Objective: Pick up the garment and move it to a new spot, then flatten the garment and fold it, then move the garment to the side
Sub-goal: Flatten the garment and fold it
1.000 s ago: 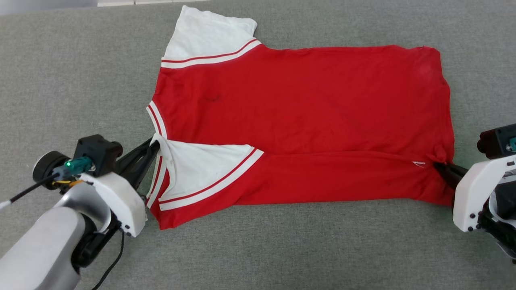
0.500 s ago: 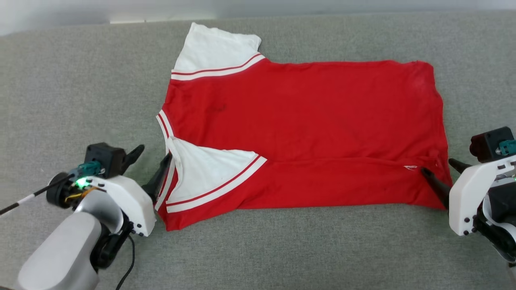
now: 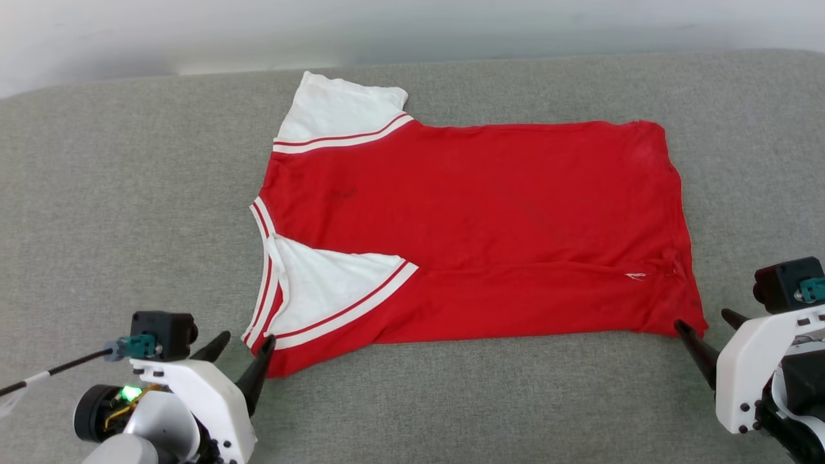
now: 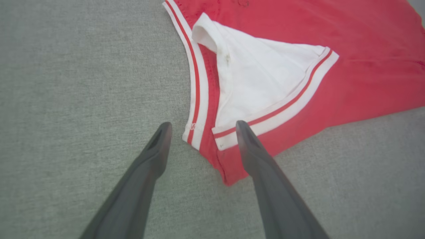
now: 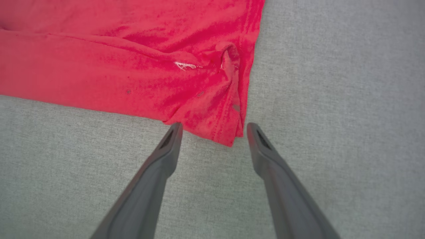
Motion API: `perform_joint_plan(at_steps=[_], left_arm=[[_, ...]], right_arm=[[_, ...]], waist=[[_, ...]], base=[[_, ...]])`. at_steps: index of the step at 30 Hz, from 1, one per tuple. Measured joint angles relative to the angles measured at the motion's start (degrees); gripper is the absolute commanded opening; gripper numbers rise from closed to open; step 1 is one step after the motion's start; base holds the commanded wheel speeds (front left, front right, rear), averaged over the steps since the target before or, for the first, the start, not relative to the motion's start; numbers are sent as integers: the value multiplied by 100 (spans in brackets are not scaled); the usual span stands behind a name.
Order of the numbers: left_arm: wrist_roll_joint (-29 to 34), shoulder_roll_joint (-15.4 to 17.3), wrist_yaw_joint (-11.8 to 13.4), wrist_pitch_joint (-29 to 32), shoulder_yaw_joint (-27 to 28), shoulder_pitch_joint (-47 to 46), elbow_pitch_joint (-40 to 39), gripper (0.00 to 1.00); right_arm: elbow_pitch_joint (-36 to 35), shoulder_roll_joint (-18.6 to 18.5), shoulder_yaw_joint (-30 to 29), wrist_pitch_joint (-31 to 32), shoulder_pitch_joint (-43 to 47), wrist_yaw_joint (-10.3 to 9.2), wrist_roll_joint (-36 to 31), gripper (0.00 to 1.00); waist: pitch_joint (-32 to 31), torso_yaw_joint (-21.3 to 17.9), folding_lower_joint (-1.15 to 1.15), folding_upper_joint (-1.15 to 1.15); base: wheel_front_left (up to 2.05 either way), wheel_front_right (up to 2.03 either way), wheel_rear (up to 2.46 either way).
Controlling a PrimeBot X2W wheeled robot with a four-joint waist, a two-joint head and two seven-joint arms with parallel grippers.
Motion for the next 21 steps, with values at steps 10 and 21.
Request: perform_joint_plan(at_steps=[10, 21], left_arm=[[94, 82, 617, 348, -53, 215, -185, 100], [-2, -91, 332, 325, -194, 98, 29, 0]], right_arm=[[-746, 304, -221, 116, 221, 0, -298, 100], [-820, 132, -250, 168, 131, 0, -549, 100]], waist=[[433, -180, 0, 0], [521, -184, 0, 0]], base=[[0, 0, 0], [0, 0, 0]])
